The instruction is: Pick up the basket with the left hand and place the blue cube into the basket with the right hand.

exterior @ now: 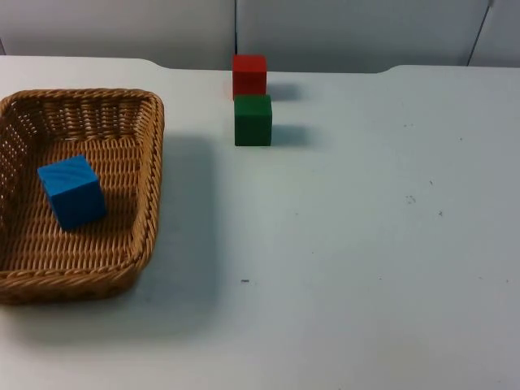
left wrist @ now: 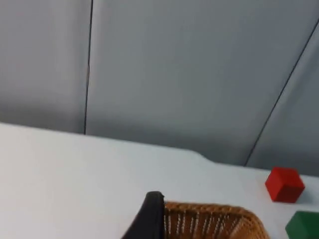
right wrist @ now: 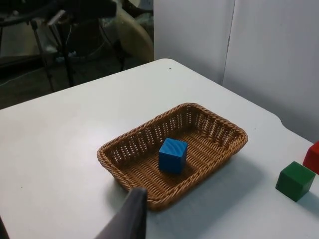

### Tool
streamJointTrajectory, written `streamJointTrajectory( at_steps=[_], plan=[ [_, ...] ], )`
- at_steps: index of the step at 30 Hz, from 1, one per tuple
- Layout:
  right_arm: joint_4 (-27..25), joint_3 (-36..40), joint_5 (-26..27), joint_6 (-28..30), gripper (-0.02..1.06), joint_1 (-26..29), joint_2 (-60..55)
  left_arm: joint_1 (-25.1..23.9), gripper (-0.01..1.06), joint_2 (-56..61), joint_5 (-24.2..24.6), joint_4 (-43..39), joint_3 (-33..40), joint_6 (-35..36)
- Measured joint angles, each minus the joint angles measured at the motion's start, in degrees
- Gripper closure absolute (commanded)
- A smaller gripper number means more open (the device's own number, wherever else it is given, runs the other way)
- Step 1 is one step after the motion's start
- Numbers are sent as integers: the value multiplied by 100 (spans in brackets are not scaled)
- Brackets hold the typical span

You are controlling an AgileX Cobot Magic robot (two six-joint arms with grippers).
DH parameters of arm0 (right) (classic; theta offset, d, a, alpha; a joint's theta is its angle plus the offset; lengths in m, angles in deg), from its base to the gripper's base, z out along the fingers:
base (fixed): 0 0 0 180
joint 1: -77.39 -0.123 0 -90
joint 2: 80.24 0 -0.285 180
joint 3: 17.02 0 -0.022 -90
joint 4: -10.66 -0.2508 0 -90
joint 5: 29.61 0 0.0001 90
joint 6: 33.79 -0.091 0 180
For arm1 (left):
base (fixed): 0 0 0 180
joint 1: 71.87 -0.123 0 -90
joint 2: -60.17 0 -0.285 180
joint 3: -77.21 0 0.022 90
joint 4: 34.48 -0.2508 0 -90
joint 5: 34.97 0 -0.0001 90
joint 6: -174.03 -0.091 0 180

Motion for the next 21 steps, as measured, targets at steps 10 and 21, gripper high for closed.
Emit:
streamJointTrajectory(
  at_steps=[10,21],
  plan=[
    [13,0,-38,84,2,0,0,636,20,1934,757,-4029,0,4282],
    [13,499,-181,231,2,0,0,1654,20,3072,2311,-7206,0,6781]
  ],
)
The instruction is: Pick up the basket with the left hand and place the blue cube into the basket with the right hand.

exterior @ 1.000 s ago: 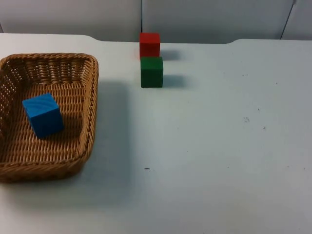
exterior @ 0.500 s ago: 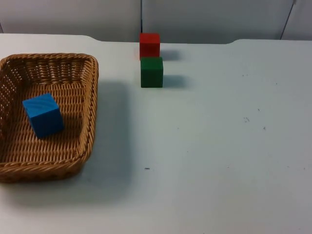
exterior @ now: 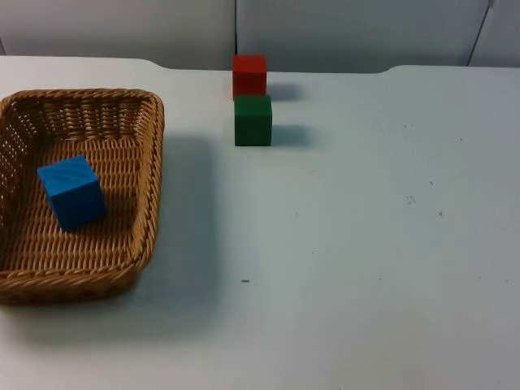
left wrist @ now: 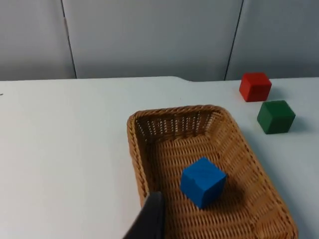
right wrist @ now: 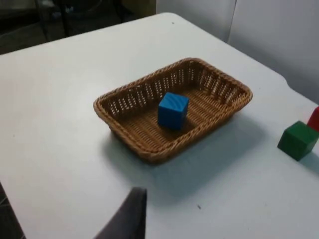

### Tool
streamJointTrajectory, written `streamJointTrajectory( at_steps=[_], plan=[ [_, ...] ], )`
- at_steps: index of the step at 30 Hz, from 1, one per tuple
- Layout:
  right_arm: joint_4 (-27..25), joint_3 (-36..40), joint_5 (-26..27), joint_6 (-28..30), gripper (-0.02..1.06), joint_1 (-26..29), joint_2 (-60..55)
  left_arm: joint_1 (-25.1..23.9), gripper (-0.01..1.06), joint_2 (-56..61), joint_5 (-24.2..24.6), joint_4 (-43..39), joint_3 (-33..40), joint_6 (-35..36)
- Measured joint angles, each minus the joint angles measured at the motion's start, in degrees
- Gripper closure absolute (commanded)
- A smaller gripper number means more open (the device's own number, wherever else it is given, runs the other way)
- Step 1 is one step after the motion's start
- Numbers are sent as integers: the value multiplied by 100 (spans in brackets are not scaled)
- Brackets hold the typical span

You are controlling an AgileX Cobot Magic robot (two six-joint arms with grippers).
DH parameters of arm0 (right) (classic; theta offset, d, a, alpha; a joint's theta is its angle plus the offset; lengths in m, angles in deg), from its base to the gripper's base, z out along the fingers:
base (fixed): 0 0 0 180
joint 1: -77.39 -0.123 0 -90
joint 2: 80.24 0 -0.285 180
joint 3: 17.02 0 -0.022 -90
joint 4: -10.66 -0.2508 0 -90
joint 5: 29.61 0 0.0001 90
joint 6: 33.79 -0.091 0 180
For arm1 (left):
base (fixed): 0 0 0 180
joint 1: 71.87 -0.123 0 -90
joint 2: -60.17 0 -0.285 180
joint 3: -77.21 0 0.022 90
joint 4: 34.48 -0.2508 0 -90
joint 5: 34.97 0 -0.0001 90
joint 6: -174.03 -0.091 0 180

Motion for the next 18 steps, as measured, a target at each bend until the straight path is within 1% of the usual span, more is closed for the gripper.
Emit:
streamJointTrajectory(
  at_steps=[1,2,4,6,8,9,11,15,18],
  plan=[
    [0,26,-29,0,2,0,0,0,20,88,113,-90,0,79],
    [0,26,-29,0,2,0,0,0,20,88,113,-90,0,79],
    [0,102,-154,10,2,0,0,0,20,277,405,-328,0,315],
    [0,102,-294,10,2,0,0,27,20,430,594,-587,0,558],
    [0,102,-322,10,2,0,16,42,20,469,643,-669,0,621],
    [0,102,-411,10,2,0,61,105,20,569,777,-872,0,804],
    [0,102,-463,10,2,0,134,168,20,643,860,-1005,0,853],
    [0,102,-661,10,2,0,570,281,20,946,1206,-1501,0,1140],
    [0,102,-813,10,2,0,879,286,20,1163,1293,-1615,0,1186]
  ],
)
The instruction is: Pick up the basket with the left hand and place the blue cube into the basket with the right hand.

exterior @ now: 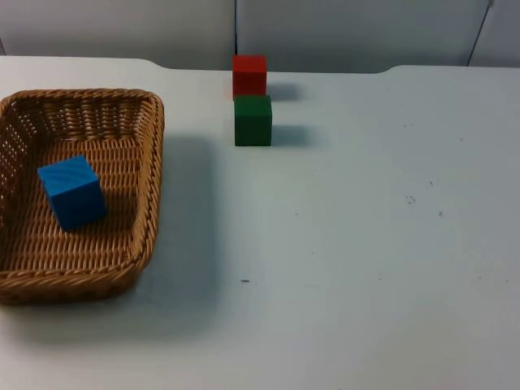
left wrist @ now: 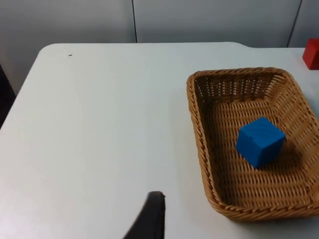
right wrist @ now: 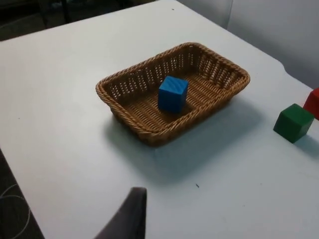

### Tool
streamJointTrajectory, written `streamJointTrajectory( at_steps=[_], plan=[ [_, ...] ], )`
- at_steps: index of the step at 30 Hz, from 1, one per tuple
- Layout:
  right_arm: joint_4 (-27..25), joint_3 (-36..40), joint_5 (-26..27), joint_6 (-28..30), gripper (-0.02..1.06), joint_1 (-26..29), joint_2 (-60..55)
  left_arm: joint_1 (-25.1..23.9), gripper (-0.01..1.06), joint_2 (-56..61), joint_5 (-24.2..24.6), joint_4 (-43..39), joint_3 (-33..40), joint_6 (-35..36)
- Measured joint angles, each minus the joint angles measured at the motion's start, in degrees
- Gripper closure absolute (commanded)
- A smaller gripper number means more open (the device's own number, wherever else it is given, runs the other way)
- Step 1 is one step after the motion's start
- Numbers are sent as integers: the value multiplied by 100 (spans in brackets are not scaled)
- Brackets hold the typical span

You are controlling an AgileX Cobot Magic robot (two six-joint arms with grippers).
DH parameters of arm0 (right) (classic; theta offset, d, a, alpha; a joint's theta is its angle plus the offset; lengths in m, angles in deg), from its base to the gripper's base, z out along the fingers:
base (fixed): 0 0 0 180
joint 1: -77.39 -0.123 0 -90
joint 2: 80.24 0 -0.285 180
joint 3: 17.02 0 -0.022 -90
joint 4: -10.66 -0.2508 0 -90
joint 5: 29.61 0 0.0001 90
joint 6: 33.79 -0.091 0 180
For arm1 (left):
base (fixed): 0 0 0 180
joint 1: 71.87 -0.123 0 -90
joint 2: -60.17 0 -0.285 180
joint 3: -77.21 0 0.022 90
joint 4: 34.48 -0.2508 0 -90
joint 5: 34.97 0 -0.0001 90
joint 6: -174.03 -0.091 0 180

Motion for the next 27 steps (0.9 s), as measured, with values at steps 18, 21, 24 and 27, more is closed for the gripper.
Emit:
streamJointTrajectory(
  at_steps=[18,21,24,27],
  plan=[
    [337,491,-815,-517,2,0,1207,0,20,450,397,-98,270,-322],
    [362,579,-840,-618,2,0,1424,0,20,450,407,-98,277,-322],
    [386,589,-890,-678,2,0,1792,0,20,450,432,-98,310,-322],
    [412,589,-1092,-701,2,0,2016,0,20,450,447,-98,320,-322]
  ],
)
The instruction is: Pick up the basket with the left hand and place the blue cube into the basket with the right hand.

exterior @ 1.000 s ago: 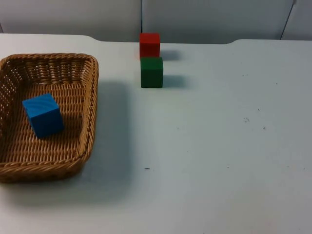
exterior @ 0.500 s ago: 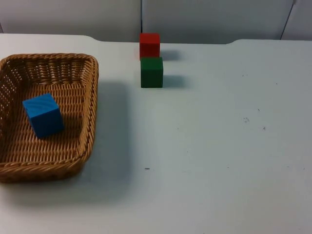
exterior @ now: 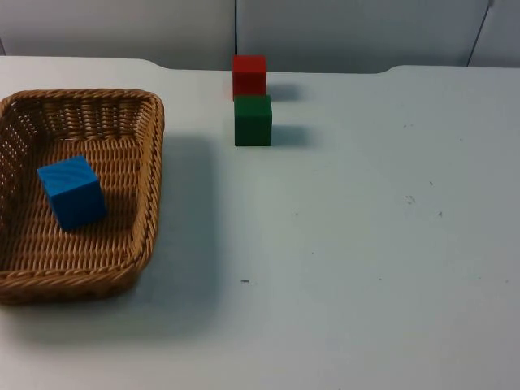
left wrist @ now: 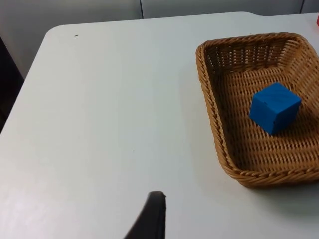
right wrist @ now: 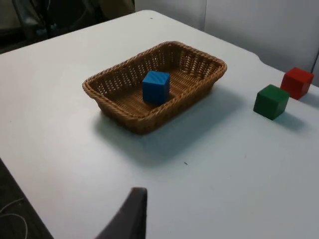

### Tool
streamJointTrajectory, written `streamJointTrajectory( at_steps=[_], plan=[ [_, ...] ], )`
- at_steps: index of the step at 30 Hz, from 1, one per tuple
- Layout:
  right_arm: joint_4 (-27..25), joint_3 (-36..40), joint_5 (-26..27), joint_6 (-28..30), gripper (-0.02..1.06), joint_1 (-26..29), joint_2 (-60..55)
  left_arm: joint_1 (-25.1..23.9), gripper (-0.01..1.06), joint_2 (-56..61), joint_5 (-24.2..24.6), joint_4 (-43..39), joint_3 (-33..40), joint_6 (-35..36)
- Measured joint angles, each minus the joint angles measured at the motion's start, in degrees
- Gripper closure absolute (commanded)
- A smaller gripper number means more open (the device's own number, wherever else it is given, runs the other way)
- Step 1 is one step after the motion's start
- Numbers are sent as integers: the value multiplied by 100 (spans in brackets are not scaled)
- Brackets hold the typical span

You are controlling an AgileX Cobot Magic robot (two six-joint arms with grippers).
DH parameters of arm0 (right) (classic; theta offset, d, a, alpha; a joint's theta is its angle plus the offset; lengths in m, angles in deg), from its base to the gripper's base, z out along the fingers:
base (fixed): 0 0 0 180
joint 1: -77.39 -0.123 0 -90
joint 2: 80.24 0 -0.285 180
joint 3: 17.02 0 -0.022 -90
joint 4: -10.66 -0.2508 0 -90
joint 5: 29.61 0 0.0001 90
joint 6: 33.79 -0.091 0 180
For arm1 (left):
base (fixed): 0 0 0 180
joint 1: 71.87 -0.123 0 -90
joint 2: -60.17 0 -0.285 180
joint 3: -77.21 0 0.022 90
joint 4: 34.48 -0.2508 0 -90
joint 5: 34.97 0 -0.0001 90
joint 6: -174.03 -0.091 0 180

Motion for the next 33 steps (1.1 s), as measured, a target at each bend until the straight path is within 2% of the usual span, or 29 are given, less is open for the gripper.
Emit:
streamJointTrajectory(
  at_steps=[8,12,15,25,33],
  plan=[
    [31,-48,-588,-126,2,0,439,0,20,10,0,74,0,-12],
    [41,-60,-1195,-241,2,0,558,0,20,10,0,88,0,-22],
    [81,-60,-1380,-254,2,0,558,0,20,10,9,88,0,-22],
    [199,-60,-1458,-298,2,0,570,0,20,10,9,97,0,-22],
    [199,43,-1298,-298,2,0,570,0,20,10,9,97,0,-22]
  ],
)
